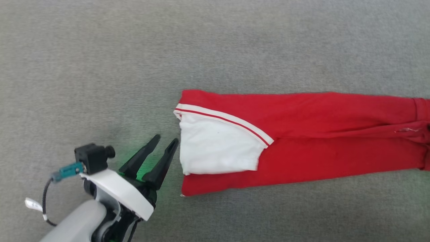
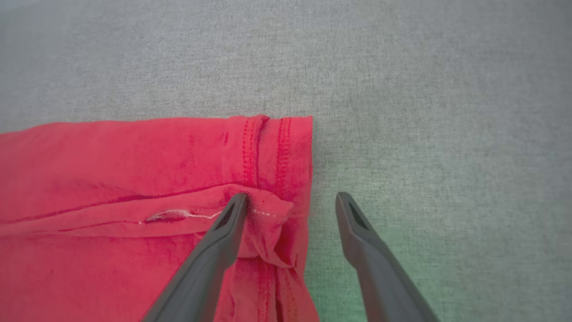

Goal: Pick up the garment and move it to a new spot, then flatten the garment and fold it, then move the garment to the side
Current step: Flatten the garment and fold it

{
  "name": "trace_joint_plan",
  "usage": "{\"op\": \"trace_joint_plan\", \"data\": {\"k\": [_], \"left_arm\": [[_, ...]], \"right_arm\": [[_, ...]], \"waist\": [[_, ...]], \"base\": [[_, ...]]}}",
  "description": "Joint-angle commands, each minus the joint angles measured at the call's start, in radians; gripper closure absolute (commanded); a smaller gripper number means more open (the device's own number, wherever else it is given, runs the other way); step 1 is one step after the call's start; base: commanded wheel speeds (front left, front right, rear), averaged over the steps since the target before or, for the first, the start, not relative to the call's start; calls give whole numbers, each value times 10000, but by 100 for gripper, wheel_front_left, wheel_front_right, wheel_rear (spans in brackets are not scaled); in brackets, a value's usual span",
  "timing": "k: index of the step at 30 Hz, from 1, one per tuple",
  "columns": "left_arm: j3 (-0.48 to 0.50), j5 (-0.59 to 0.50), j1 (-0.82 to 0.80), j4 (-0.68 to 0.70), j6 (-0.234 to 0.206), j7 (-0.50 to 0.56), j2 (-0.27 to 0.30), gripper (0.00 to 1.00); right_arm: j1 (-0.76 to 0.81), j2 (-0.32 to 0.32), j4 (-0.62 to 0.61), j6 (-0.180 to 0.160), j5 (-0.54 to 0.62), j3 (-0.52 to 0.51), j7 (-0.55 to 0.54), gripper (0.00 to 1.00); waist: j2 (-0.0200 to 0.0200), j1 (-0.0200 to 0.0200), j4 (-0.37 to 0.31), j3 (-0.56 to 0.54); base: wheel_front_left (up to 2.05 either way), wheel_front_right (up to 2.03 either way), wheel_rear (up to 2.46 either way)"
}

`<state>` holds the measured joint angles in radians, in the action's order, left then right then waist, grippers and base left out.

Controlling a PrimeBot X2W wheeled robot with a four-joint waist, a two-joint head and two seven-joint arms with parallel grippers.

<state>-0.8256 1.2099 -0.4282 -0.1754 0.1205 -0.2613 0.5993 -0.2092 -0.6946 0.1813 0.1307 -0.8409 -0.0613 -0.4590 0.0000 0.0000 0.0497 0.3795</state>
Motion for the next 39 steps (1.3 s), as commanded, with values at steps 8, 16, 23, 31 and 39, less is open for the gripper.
{"op": "trace_joint_plan", "data": {"k": [8, 16, 23, 31, 39], "left_arm": [[2548, -2352, 1458, -1078, -214, -51, -1780, 0], [5223, -5330, 2216, -1224, -27, -50, -3195, 0], [6781, -8188, 2874, -705, 98, -51, -3992, 0], [7292, -9419, 3093, -531, 99, -51, -4496, 0], [7119, -9576, 3008, -243, 91, -51, -4423, 0]], "right_arm": [[-137, 223, 1370, -2, -451, -43, -1002, 0], [-469, 442, 2296, 0, -494, 304, -1566, 0], [-706, 653, 2737, 10, -563, 570, -1832, 0], [-743, 789, 3028, 27, -703, 904, -2233, 60], [-962, 511, 3195, -20, -680, 656, -1904, 100]], "waist": [[0, 0, 688, -418], [0, 0, 1045, -668], [0, 0, 1118, -753], [0, 0, 1117, -736], [0, 0, 1019, -751]], "base": [[0, 0, 0], [0, 0, 0], [0, 0, 0], [0, 0, 0], [0, 0, 0]]}}
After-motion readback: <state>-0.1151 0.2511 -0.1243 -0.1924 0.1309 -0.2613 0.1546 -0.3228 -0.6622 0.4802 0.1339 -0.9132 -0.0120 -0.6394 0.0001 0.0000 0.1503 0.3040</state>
